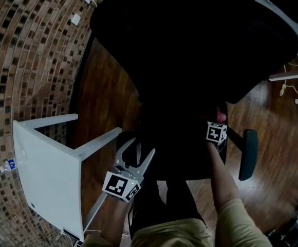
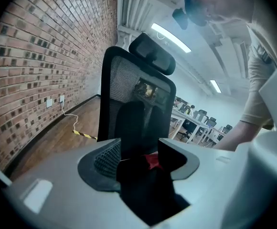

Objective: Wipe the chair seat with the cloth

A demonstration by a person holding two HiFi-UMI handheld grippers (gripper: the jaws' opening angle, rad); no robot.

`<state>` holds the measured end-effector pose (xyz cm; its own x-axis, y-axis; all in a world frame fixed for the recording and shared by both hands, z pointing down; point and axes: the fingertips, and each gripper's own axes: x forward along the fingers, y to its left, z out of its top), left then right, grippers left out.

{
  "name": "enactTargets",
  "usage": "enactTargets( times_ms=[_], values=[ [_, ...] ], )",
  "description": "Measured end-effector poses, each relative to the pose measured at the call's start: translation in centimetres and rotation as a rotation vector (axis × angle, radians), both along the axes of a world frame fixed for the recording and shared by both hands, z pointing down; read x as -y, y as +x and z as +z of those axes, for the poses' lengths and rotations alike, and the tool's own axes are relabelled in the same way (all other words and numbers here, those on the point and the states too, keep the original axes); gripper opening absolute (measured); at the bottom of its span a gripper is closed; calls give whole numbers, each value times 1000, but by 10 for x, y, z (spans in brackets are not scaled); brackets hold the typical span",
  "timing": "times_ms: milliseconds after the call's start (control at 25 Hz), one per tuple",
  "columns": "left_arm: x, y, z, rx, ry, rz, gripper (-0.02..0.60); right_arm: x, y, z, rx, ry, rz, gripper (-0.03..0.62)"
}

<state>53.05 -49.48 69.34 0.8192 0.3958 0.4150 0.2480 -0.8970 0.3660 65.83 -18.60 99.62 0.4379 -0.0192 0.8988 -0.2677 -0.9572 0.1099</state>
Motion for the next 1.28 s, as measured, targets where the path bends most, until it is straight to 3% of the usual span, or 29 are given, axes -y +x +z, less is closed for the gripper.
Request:
enactTargets(
  times_ms=[80, 200, 240, 320, 440, 520, 600, 680, 760, 880, 1120, 1200, 1280],
  values=[
    [0, 0, 2, 2, -10, -6, 222, -49, 5, -7, 16, -101, 102, 14],
    [8, -1, 5, 5, -10, -40, 222, -28, -5, -4, 61, -37, 33, 14],
    [12, 0, 4, 3, -4, -46, 222, 1, -9, -5, 55, 55, -6, 14],
    [22, 1, 2, 0, 13, -55, 222, 86, -31, -10, 63, 332, -67, 14],
    [36, -1, -3, -1, 34, -78, 222, 233, -90, -37, 122, 674, -235, 14],
    [42, -2, -9, -9, 40, -89, 222, 312, -130, -59, 169, 834, -354, 15],
    [47, -4, -11, -14, 48, -94, 222, 360, -164, -59, 240, 879, -451, 14],
    [50, -8, -11, -9, 50, -99, 222, 363, -181, -31, 308, 792, -468, 15],
    [52, -11, -9, -1, 44, -106, 222, 326, -173, 0, 338, 738, -346, 15],
    [48, -13, -6, -2, 23, -107, 222, 218, -119, 20, 239, 599, -107, 15],
    [36, -11, -3, -14, -13, -87, 222, -15, -48, 3, 27, 95, 163, 14],
    [34, -10, -5, -20, -20, -84, 222, -57, -42, -7, -9, 20, 270, 14],
    [34, -10, -7, -25, -19, -82, 222, -59, -42, -9, -7, 39, 279, 14]
  ],
)
